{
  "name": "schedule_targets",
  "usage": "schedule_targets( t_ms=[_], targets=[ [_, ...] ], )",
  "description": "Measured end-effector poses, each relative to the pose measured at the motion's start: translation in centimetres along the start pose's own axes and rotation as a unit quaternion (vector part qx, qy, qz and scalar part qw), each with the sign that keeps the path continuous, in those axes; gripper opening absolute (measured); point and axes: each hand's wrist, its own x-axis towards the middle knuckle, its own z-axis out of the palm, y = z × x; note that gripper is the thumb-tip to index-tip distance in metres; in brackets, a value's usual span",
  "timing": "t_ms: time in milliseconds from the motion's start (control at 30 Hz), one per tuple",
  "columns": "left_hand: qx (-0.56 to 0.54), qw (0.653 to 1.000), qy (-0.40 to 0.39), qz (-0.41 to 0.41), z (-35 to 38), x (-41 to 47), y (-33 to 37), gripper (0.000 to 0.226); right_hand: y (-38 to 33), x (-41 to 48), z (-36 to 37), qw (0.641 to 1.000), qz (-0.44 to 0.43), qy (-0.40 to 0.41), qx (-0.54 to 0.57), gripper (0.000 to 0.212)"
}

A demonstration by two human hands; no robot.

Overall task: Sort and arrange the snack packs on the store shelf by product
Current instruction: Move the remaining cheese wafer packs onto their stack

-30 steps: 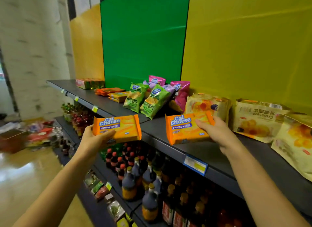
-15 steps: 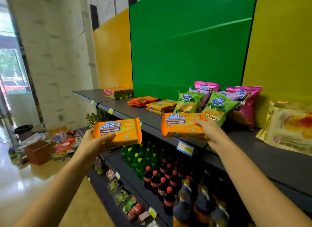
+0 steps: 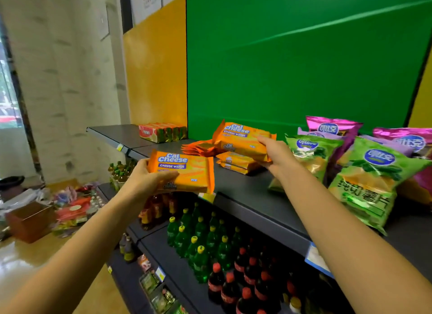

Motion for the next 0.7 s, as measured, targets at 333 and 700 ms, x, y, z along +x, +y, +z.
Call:
schedule_targets(
  t_ms=[333, 700],
  targets=[
    [0.03, 0.995, -0.099, 0.016, 6.6, 14.2, 0.7, 0.038, 0.1, 13.7, 3.5, 0.992, -0.047, 0.12, 0.005, 0.045],
    [0.044, 0.978, -0.202, 0.01, 13.0, 24.0, -2.1, 0.044, 1.4, 19.4, 2.3, 0.981, -0.053, 0.186, -0.007, 0.041]
  ],
)
